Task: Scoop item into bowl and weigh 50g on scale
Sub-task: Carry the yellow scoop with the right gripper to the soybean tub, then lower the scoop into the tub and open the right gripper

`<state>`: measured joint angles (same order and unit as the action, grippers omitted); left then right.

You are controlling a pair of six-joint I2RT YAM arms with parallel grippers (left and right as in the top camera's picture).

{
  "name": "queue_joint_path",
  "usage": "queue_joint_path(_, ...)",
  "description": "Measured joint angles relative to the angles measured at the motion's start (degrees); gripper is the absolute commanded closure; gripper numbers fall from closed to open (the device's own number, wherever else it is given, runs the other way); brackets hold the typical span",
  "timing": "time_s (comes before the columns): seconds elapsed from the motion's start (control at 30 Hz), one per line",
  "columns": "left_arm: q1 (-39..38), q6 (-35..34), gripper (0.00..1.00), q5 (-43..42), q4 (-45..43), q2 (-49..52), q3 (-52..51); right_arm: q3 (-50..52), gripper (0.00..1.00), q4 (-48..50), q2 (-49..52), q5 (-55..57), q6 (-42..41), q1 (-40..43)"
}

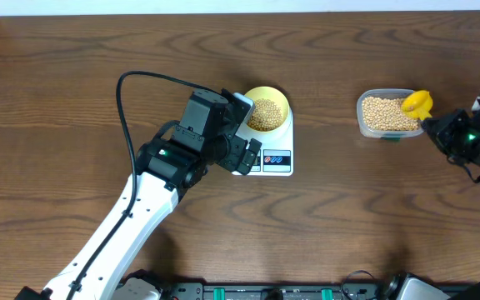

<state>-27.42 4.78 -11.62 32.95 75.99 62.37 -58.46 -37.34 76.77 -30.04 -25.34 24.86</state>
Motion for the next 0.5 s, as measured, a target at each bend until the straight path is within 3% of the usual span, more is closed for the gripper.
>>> queue_joint_path(0.5, 0.0, 0.0, 0.02, 0.0, 0.0, 0.0, 0.0, 0.0, 0.99, -0.5, 3.6, 5.3, 3.7, -4.5)
